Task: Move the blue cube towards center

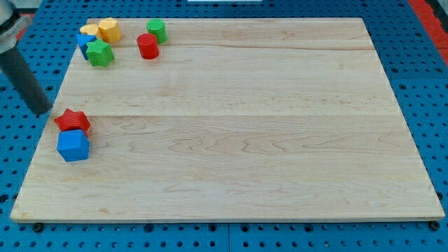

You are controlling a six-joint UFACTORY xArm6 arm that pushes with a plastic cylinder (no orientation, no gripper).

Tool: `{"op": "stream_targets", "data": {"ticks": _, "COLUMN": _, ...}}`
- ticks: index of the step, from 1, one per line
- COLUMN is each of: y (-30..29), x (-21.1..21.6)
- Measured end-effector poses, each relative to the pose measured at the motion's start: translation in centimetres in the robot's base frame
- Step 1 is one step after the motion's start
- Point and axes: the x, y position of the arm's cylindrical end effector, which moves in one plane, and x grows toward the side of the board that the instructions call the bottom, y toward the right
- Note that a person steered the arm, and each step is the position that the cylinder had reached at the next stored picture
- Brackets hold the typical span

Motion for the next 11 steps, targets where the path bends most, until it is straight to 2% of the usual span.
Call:
{"op": "stream_targets", "data": {"ticks": 2, "y": 6.6, "x": 7.3}}
{"op": "stream_targets", "data": {"ticks": 3, "y": 11.3, "x": 7.6}}
{"op": "stream_targets", "data": {"ticks": 5, "y": 20.3, "x": 7.5}}
{"op": "stream_targets", "data": {"ticks": 6, "y": 19.9, "x": 5.4}}
{"op": "stream_targets", "data": {"ticks": 7, "y": 15.8, "x": 5.0}}
{"op": "stream_targets", "data": {"ticks": 8, "y": 17.9, "x": 4.8}}
{"op": "stream_targets", "data": {"ticks": 10, "y": 19.9, "x": 1.5}}
{"op": "stream_targets", "data": {"ticks": 11, "y": 24.3, "x": 1.8}}
